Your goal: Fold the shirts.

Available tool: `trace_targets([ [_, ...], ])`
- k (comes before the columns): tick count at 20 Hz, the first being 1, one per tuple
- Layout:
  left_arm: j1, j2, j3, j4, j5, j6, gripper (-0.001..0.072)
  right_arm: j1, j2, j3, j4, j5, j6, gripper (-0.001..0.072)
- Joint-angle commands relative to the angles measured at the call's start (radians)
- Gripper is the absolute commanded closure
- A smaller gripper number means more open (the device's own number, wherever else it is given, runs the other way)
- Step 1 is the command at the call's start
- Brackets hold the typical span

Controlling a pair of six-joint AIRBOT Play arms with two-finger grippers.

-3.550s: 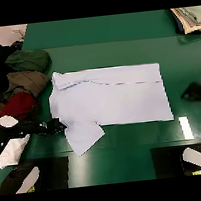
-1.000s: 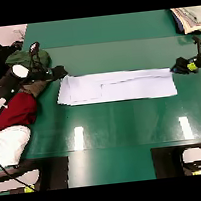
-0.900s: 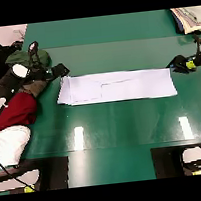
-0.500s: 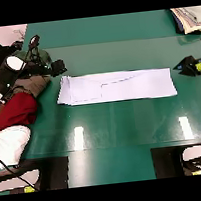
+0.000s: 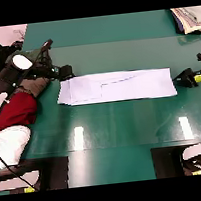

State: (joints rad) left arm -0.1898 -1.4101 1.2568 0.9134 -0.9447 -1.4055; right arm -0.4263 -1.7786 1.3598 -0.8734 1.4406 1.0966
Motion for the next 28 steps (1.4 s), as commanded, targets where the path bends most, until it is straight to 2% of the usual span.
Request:
trace_targets([
  [1, -0.056, -0.028, 0.001, 0.000, -0.006, -0.001, 0.0679, 0.071, -0.041, 0.016, -0.008, -0.002, -0.005, 0.0268],
  [3, -0.091, -0.052, 0.001, 0.000, -0.009, -0.001, 0.0679, 0.110, -0.042, 0.016, -0.008, -0.009, -0.010, 0.0288],
  [4, -0.108, -0.063, 0.001, -0.001, -0.007, -0.001, 0.0679, 0.122, -0.042, 0.016, -0.008, -0.005, -0.016, 0.0400],
  [6, -0.142, -0.084, 0.002, -0.006, -0.003, -0.001, 0.0679, 0.130, -0.038, 0.016, -0.008, 0.007, -0.017, 0.0557],
  [7, -0.158, -0.093, 0.004, -0.020, 0.011, -0.002, 0.0680, 0.130, -0.028, 0.016, -0.008, 0.016, -0.018, 0.0664],
  [8, -0.171, -0.109, 0.014, -0.034, 0.024, -0.002, 0.0680, 0.129, -0.013, 0.016, -0.008, 0.022, -0.017, 0.0699],
  [14, -0.265, -0.312, 0.270, -0.065, 0.031, -0.002, 0.0680, 0.173, 0.206, 0.037, -0.008, 0.054, 0.016, 0.0702],
  [20, -0.380, -0.576, 0.550, -0.068, 0.024, -0.048, 0.0680, 0.366, 0.284, 0.303, -0.008, 0.134, 0.135, 0.0702],
  [24, -0.411, -0.655, 0.586, -0.073, 0.039, -0.090, 0.0680, 0.508, 0.284, 0.436, -0.008, 0.130, 0.153, 0.0702],
  [28, -0.411, -0.670, 0.586, -0.068, 0.068, -0.089, 0.0680, 0.612, 0.284, 0.486, -0.008, 0.124, 0.160, 0.0701],
])
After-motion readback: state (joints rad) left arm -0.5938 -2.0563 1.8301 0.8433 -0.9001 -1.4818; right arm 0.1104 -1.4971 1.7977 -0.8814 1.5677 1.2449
